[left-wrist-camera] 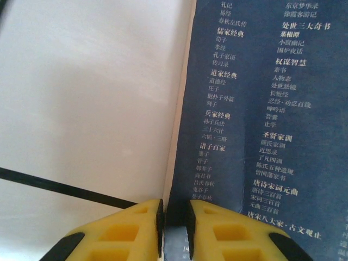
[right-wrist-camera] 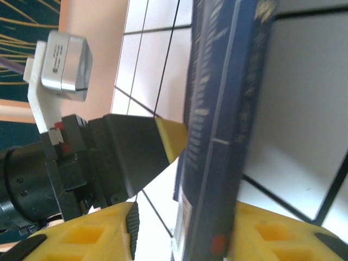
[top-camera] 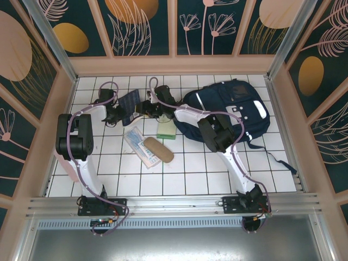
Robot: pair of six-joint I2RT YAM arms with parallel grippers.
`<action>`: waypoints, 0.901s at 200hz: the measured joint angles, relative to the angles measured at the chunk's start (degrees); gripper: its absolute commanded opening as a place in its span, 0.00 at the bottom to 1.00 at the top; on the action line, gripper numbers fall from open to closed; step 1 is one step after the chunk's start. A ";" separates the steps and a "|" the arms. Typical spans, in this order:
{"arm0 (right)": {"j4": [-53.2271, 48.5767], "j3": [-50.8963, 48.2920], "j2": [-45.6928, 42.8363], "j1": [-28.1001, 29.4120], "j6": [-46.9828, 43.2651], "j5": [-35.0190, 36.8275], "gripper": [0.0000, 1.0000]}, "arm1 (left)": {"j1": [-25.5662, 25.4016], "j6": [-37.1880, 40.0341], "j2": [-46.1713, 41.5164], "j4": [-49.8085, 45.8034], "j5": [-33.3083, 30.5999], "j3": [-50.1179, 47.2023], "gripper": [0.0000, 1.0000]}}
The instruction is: Pack books, pencil case, and school supplies into a backpack
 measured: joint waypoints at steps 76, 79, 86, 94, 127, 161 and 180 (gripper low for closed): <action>-5.46 2.47 1.92 1.03 0.76 0.07 0.07 | -0.68 0.00 -0.07 0.00 2.32 -0.04 0.27; -5.49 2.36 1.92 0.94 0.20 -0.02 0.05 | -0.68 0.00 -0.13 -0.02 2.27 -0.04 0.27; -5.75 2.23 1.92 0.74 0.68 0.09 0.00 | -0.66 0.00 -0.13 -0.13 2.16 -0.04 0.28; -5.88 1.90 1.90 0.55 0.55 0.11 0.00 | -0.68 0.00 -0.15 -0.22 2.10 -0.04 0.30; -6.01 0.83 1.49 0.09 0.42 0.57 0.00 | -0.98 -0.90 -1.64 -1.99 3.72 -0.46 0.41; -5.84 -1.16 -2.36 -0.57 0.24 0.37 0.00 | -0.59 -5.79 -7.63 -0.39 10.36 -3.19 0.60; -4.66 -3.04 -6.14 -1.81 0.33 -1.01 0.00 | 0.70 -10.32 -11.19 4.83 15.89 -5.05 0.68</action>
